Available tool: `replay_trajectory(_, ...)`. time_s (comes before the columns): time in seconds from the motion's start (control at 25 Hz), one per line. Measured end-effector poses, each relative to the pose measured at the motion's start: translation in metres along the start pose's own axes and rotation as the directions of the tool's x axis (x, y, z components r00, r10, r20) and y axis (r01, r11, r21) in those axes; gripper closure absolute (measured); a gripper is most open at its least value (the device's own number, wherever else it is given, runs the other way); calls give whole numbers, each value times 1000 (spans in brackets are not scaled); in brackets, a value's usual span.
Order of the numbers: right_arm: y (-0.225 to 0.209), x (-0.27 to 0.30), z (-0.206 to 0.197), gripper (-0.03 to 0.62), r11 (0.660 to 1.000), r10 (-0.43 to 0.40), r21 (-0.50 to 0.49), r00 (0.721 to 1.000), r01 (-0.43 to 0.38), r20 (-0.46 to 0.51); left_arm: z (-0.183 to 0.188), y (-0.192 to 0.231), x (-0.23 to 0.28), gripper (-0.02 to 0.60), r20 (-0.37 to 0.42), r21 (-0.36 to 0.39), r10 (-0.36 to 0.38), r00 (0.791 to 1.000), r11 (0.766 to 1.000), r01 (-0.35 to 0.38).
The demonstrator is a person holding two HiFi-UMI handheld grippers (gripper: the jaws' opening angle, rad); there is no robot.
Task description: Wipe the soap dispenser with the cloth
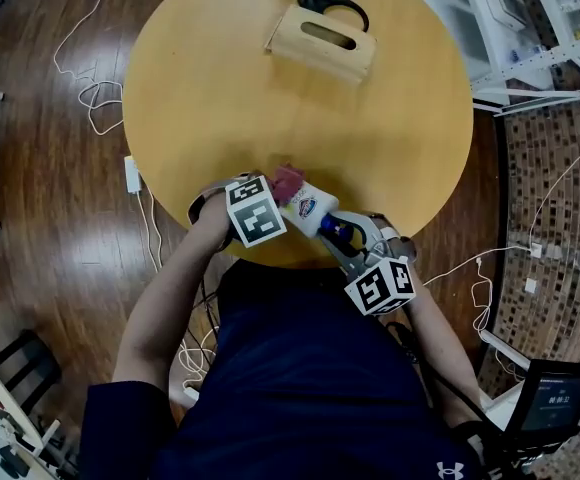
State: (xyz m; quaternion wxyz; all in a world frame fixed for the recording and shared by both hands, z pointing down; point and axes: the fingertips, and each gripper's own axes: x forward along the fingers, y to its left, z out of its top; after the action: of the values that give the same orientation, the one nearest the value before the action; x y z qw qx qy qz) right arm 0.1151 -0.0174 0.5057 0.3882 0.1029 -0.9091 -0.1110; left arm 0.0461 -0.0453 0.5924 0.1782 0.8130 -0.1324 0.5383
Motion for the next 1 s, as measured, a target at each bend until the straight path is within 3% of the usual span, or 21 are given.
replay_trajectory(0.08,2,-2,-2,454,999,17,-45,1000,-18,-12,39,-21,-20,492,119,34,-51,992,998,48)
replay_trajectory(0.2,2,-3,-10,454,994,37,-103,999,-41,-38,70,-37,-28,492,173,106,-104,979,991,87)
replay_trajectory(0.24,1,-3,-12,454,992,43,-114,998,-48,-46,71,-37,-25,491,188,86,-137,972,989,123)
replay_trajectory(0.32,-2,-4,-17,454,991,50,-118,997,-56,-53,70,-29,-19,489,253,-43,-218,943,971,236)
replay_trajectory(0.36,-4,-4,-17,454,992,52,-114,997,-58,-52,66,-21,-16,490,276,-115,-234,932,955,273)
replay_trajectory(0.4,-5,-5,-17,454,992,54,-110,997,-59,-50,57,-11,-10,491,275,-171,-225,935,945,278)
replay_trajectory(0.52,-6,-3,-8,454,993,59,-102,997,-63,-44,18,15,9,492,175,-241,-160,972,950,200)
replay_trajectory(0.6,-6,-1,-4,454,993,59,-95,997,-63,-44,2,19,15,494,137,-259,-144,980,950,175)
replay_trajectory(0.72,-9,2,-5,454,995,60,-76,997,-64,-56,-7,22,13,494,87,-202,-63,994,976,79)
replay_trajectory(0.76,-10,2,-6,454,996,56,-67,997,-60,-57,-1,17,6,494,109,-176,-37,993,983,56)
replay_trajectory(0.84,-12,2,-7,454,998,48,-46,997,-50,-57,30,-9,-19,493,239,-138,-27,971,988,62)
replay_trajectory(0.92,-12,-1,-9,454,999,42,-27,997,-44,-63,63,-41,-41,492,370,-82,-29,929,995,64)
replay_trajectory(1.0,-12,-2,-12,454,999,40,-14,996,-41,-79,74,-55,-43,491,420,-40,18,908,999,-1)
